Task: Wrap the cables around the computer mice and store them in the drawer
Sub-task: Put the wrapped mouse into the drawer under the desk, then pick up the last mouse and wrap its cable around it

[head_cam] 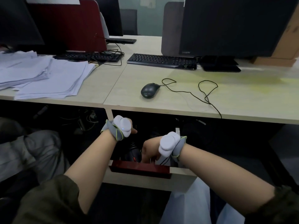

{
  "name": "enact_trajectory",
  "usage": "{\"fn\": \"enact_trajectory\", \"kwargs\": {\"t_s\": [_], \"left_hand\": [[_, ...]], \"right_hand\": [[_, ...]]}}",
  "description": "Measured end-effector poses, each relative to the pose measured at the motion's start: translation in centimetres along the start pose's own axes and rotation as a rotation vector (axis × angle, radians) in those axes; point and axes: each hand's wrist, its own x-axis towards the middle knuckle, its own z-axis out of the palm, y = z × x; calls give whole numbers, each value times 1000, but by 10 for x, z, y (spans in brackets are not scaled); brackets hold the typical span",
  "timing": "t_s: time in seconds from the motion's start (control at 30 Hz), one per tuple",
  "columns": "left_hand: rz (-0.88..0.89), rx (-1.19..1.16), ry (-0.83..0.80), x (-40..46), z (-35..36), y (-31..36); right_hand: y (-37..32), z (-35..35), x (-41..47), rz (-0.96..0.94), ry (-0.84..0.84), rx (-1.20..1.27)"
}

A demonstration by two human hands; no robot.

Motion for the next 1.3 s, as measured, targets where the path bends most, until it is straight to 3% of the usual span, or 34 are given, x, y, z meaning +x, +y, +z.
{"fn": "enact_trajectory", "kwargs": {"t_s": [0.2, 0.27, 0.37, 0.47, 0.67, 0.83, 1.03, 1.17, 1.3], "left_hand": [[45, -470, -165, -16, -44, 9], [100, -512, -103, -17, -71, 15], [174, -464, 173, -7, -103, 33], [83, -454, 403, 11, -105, 56], [-76, -409, 420, 37, -91, 103], [153, -716, 549, 30, -99, 147], [362, -732, 729, -1, -115, 222], [543, -789, 705, -24, -112, 281], [738, -835, 598, -43, -100, 332]], "right_hand": [[14, -55, -24, -14, -68, 197], [24, -88, -40, -26, 63, 242], [46, -132, -57, 16, 398, 350], [66, -155, -60, 74, 693, 339], [105, -163, -56, 106, 857, 373], [133, -168, -67, 25, 898, 743], [157, -161, -114, -235, 767, 1158], [190, -157, -156, -263, 907, 1395], [225, -145, -194, -214, 1094, 1413]]}}
